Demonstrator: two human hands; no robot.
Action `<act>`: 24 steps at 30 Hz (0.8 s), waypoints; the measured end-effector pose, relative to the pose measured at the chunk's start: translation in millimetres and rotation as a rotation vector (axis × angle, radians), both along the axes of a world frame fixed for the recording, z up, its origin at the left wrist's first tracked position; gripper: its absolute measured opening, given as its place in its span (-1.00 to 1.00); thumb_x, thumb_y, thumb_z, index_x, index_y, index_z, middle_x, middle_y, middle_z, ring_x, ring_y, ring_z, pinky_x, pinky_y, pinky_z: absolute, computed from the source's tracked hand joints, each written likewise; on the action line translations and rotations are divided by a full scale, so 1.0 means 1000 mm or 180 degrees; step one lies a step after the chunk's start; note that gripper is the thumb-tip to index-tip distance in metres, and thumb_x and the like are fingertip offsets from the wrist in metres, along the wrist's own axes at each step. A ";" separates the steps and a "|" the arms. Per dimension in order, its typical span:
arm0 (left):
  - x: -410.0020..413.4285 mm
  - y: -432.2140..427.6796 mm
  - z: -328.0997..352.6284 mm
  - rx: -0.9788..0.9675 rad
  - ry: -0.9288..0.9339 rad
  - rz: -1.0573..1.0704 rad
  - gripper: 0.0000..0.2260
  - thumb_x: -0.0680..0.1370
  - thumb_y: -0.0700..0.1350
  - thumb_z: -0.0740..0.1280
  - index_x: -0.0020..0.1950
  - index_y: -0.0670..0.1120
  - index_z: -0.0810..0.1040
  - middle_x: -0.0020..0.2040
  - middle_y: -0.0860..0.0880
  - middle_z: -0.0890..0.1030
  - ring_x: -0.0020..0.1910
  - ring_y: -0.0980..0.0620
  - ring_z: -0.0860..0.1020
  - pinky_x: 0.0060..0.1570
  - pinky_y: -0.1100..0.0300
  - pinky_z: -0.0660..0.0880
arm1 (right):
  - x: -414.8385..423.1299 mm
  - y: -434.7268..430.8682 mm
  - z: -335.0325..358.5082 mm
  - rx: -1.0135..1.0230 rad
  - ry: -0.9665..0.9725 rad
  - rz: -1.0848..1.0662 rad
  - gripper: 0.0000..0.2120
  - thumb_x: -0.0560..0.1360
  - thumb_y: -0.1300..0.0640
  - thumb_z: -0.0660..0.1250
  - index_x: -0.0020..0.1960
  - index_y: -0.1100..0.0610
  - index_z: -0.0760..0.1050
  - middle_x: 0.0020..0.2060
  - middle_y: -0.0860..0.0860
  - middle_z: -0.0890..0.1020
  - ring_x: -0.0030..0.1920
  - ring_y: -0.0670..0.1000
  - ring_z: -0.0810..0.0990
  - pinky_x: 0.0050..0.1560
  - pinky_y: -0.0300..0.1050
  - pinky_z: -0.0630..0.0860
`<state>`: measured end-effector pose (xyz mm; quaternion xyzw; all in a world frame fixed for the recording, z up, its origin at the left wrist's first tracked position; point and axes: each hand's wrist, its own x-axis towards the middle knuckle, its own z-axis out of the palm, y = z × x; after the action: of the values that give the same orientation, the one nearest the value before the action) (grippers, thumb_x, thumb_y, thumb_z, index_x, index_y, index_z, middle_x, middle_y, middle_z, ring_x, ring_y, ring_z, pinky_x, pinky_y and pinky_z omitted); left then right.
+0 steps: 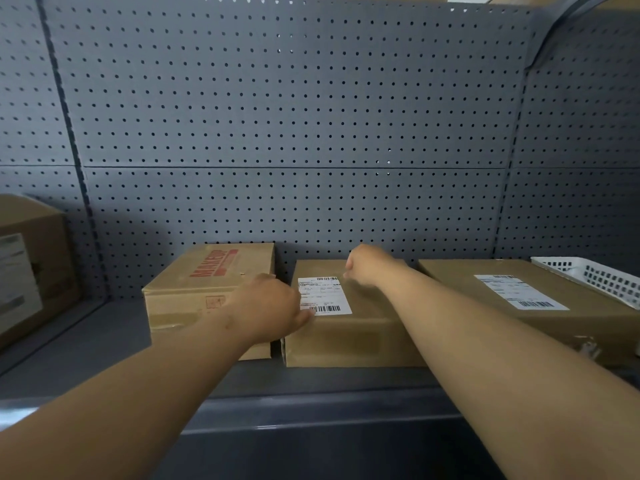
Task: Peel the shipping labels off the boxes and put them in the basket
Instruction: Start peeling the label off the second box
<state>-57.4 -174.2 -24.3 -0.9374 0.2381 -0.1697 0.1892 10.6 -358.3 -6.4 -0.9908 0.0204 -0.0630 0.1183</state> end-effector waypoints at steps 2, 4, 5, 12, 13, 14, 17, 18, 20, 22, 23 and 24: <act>0.003 0.000 0.000 0.0134 0.0121 -0.0002 -0.50 0.58 0.24 -0.04 -0.08 -0.06 0.55 -0.16 -0.04 0.62 -0.11 -0.03 0.54 -0.15 0.13 0.34 | 0.010 0.000 -0.004 0.0014 0.0031 -0.0012 -0.71 0.57 0.09 0.27 0.22 0.19 0.56 0.16 0.08 0.62 0.15 0.12 0.60 0.20 -0.06 0.52; 0.005 0.002 0.003 0.0164 0.0214 -0.0038 -0.50 0.57 0.27 -0.03 -0.03 -0.05 0.54 -0.14 -0.04 0.62 -0.08 -0.03 0.53 0.00 0.10 0.43 | 0.018 0.002 -0.009 -0.0035 0.0052 -0.0008 -0.73 0.57 0.11 0.26 0.20 0.19 0.58 0.16 0.09 0.63 0.14 0.11 0.61 0.20 -0.04 0.54; 0.006 0.003 0.004 0.0178 0.0238 -0.0062 -0.50 0.56 0.28 -0.02 0.02 -0.04 0.54 -0.12 -0.03 0.62 -0.06 -0.03 0.53 0.06 0.07 0.44 | 0.021 0.003 -0.012 -0.0059 0.0071 -0.0010 -0.73 0.57 0.11 0.26 0.19 0.19 0.58 0.15 0.09 0.64 0.13 0.11 0.61 0.19 -0.03 0.54; 0.011 0.002 0.009 0.0282 0.0367 0.0018 -0.54 0.54 0.27 0.12 0.21 -0.02 0.51 -0.01 -0.05 0.60 0.01 -0.04 0.53 -0.06 0.12 0.47 | 0.039 0.010 -0.010 -0.0032 0.0428 -0.0066 -0.64 0.54 0.03 0.31 0.27 0.20 0.53 0.23 0.07 0.59 0.21 0.09 0.57 0.25 -0.05 0.50; 0.012 0.002 0.008 0.0315 0.0408 0.0067 -0.54 0.54 0.26 0.12 0.22 -0.03 0.50 0.01 -0.05 0.59 0.03 -0.05 0.52 -0.07 0.12 0.44 | 0.041 0.011 -0.010 0.0002 0.0457 -0.0088 -0.63 0.54 0.03 0.32 0.27 0.20 0.52 0.24 0.06 0.59 0.22 0.09 0.56 0.26 -0.06 0.49; 0.013 0.001 0.008 0.0340 0.0441 0.0106 -0.54 0.54 0.26 0.12 0.23 -0.03 0.50 0.02 -0.06 0.58 0.05 -0.06 0.50 -0.07 0.11 0.42 | 0.042 0.011 -0.010 0.0032 0.0473 -0.0106 -0.63 0.54 0.03 0.33 0.27 0.20 0.52 0.24 0.07 0.58 0.22 0.09 0.56 0.26 -0.07 0.49; 0.016 -0.002 0.007 0.0388 0.0447 0.0141 -0.54 0.54 0.25 0.13 0.24 -0.03 0.48 0.05 -0.06 0.58 0.08 -0.08 0.48 -0.06 0.11 0.41 | 0.047 0.008 -0.012 0.0161 0.0322 -0.0010 -0.69 0.53 0.12 0.33 0.23 0.21 0.56 0.18 0.13 0.61 0.21 0.13 0.58 0.12 -0.16 0.47; 0.017 -0.003 0.007 0.0410 0.0457 0.0140 -0.54 0.54 0.25 0.14 0.25 -0.03 0.48 0.05 -0.06 0.58 0.08 -0.08 0.48 -0.02 0.10 0.44 | 0.048 0.009 -0.012 0.0189 0.0296 0.0040 -0.70 0.52 0.14 0.32 0.22 0.22 0.57 0.17 0.14 0.62 0.20 0.14 0.58 0.10 -0.16 0.46; 0.019 -0.004 0.006 0.0474 0.0481 0.0144 -0.53 0.54 0.25 0.14 0.26 -0.04 0.47 0.06 -0.06 0.58 0.09 -0.08 0.49 0.07 0.07 0.46 | 0.049 0.012 -0.010 0.0081 0.0441 -0.0026 -0.66 0.53 0.08 0.34 0.25 0.21 0.55 0.20 0.12 0.61 0.21 0.13 0.57 0.19 -0.14 0.48; 0.021 -0.004 0.005 0.0499 0.0499 0.0166 -0.53 0.54 0.25 0.14 0.27 -0.04 0.46 0.07 -0.05 0.59 0.10 -0.08 0.49 0.07 0.08 0.43 | 0.055 0.014 -0.012 0.0007 0.0487 -0.0051 -0.64 0.53 0.04 0.34 0.24 0.23 0.55 0.20 0.12 0.60 0.21 0.14 0.57 0.24 -0.07 0.49; 0.021 -0.005 0.005 0.0496 0.0515 0.0179 -0.53 0.54 0.25 0.14 0.27 -0.03 0.46 0.07 -0.05 0.59 0.11 -0.08 0.49 0.06 0.09 0.42 | 0.056 0.013 -0.013 -0.0011 0.0445 -0.0002 -0.65 0.54 0.05 0.34 0.22 0.24 0.55 0.19 0.13 0.61 0.20 0.15 0.57 0.23 -0.05 0.50; 0.022 -0.005 0.005 0.0488 0.0527 0.0187 -0.53 0.53 0.26 0.15 0.27 -0.03 0.46 0.07 -0.05 0.59 0.11 -0.07 0.49 0.05 0.09 0.42 | 0.056 0.013 -0.015 -0.0035 0.0403 0.0041 -0.66 0.54 0.05 0.33 0.22 0.25 0.56 0.18 0.14 0.61 0.19 0.16 0.57 0.22 -0.04 0.50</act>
<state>-35.5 -179.1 -19.6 -0.9375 0.2376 -0.0674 0.2450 66.6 -344.8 -20.9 -0.9935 0.0211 0.0004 0.1118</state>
